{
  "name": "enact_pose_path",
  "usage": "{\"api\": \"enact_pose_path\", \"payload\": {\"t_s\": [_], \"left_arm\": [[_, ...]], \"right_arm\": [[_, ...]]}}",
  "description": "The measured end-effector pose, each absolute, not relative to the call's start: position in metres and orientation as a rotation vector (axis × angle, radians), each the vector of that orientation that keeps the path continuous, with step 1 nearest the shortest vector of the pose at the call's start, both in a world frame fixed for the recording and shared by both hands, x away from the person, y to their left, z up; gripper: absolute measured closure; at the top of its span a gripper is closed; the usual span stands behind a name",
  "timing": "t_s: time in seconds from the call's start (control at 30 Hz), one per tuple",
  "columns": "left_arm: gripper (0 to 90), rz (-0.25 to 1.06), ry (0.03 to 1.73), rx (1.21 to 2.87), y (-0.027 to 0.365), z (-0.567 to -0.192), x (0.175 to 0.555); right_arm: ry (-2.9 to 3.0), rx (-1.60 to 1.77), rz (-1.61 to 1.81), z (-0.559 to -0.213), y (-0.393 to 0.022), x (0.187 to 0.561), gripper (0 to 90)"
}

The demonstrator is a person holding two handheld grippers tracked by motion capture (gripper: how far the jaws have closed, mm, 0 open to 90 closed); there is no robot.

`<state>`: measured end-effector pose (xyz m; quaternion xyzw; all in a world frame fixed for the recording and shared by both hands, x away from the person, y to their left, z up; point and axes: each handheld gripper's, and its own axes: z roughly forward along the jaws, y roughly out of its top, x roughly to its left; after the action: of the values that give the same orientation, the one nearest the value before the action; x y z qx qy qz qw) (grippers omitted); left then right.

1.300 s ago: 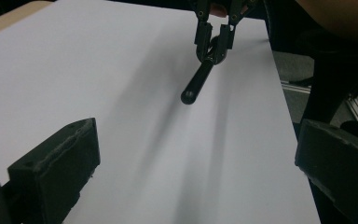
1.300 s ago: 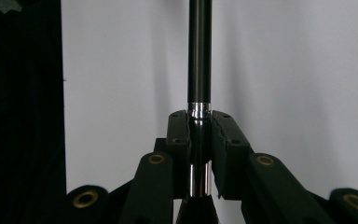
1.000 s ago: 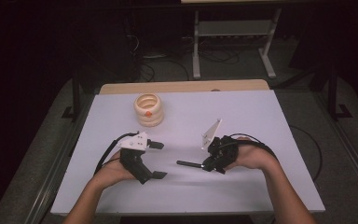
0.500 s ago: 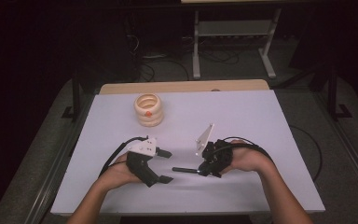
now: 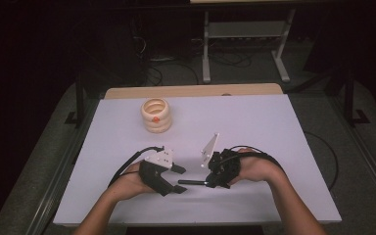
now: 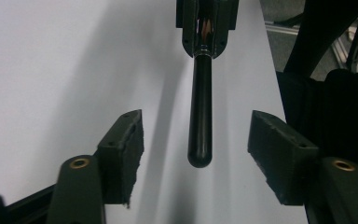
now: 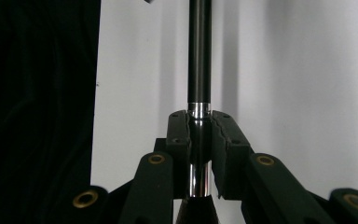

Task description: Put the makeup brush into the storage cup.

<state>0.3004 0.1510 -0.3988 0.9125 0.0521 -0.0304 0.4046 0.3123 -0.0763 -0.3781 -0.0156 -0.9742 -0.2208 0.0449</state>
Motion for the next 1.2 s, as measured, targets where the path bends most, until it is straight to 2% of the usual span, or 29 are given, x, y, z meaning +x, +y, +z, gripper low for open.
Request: {"api": "enact_pose_path", "payload": {"t_s": [0.57, 0.93, 1.2], "left_arm": [[67.4, -0.073, 0.096, 2.409, 0.136, -0.404, 0.295], [77.6, -0.099, 0.082, 2.42, 0.134, -0.405, 0.295], [79.0, -0.066, 0.057, 2.401, 0.134, -0.403, 0.292]], "right_arm": [[-2.979, -0.026, -0.644, -0.379, -0.07, 0.309, 77.3], [-2.975, -0.026, -0.635, -0.379, -0.07, 0.308, 77.3], [-2.973, -0.001, -0.647, -0.379, -0.071, 0.309, 77.2]]}}
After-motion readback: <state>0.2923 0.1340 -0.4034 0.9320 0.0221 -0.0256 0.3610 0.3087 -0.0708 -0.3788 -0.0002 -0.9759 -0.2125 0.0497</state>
